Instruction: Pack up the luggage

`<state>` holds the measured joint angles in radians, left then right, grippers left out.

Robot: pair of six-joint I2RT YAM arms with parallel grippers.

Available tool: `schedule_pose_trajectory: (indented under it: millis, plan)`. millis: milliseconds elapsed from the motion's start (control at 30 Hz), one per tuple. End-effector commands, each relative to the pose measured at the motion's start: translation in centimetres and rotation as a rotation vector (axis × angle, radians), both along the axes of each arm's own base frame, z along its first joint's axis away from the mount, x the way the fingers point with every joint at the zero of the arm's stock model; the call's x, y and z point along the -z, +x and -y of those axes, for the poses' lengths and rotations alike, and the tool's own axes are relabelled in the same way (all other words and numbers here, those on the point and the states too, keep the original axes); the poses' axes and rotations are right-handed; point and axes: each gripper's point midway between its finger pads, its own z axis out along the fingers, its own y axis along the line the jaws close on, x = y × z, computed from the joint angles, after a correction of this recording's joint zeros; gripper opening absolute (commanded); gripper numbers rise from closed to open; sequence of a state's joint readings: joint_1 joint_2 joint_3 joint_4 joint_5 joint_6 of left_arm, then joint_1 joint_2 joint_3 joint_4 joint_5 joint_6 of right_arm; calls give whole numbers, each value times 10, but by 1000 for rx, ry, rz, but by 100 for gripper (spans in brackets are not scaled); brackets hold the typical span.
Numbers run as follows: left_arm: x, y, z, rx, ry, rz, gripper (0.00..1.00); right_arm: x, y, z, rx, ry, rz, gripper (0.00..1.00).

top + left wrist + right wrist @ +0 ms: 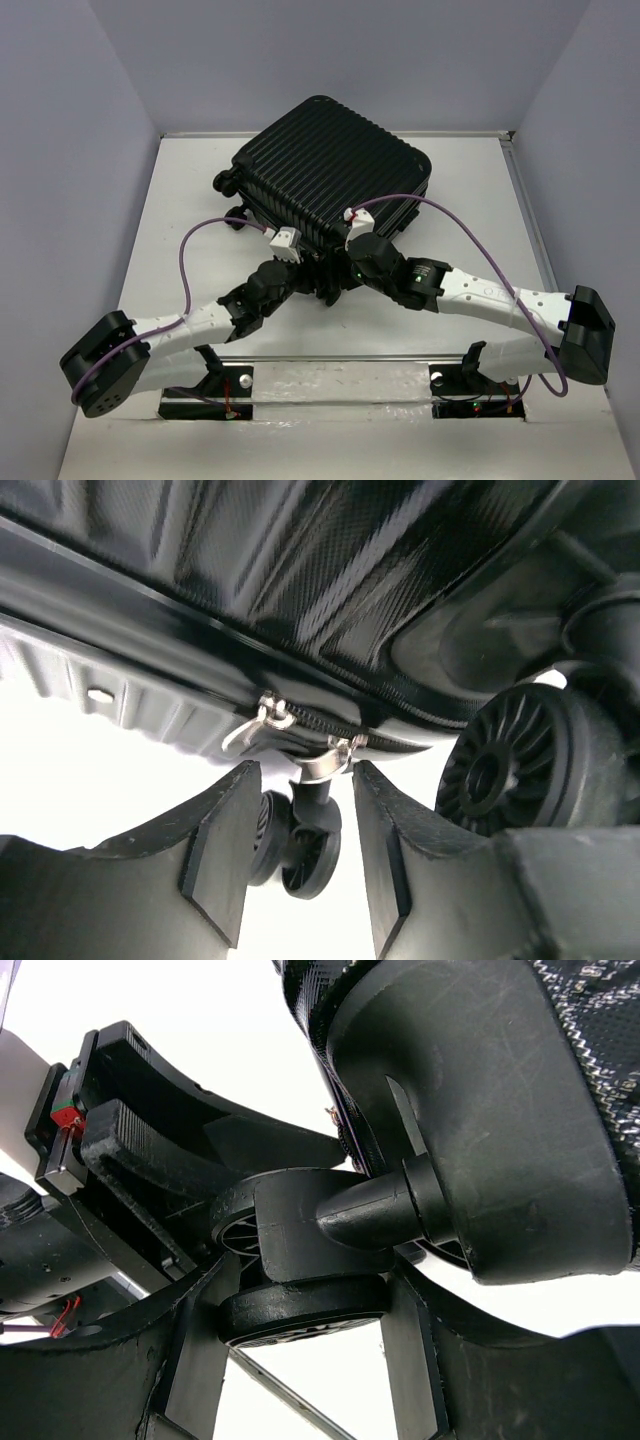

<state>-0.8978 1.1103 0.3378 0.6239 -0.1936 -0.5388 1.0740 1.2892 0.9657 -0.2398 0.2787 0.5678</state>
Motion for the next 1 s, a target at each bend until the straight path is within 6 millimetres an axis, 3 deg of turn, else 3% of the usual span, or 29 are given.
schedule_pose_trajectory:
  millis: [0,267,367,433,500,667,767,967]
  plan:
    - [-38,19,8,-41,-32,107,51,-36,-2,-12,-35,114,51,7]
    - [-56,33,14,-84,-65,149,43,-30,-5,-11,-41,113,41,7]
    - [-55,38,13,-104,-61,154,32,-29,-6,-11,-45,118,37,7]
    - [-54,41,10,-129,-52,156,14,-29,-7,-11,-46,125,36,7]
    - [-54,43,5,-155,-47,161,6,-28,-7,-9,-43,126,38,7]
    - [-44,46,-14,-223,1,159,6,-28,-6,3,-5,125,53,7]
    - [-23,45,-29,-249,63,141,6,-27,-6,12,20,128,62,7]
    - [-10,59,-72,-382,97,85,6,-32,-7,25,47,121,77,7]
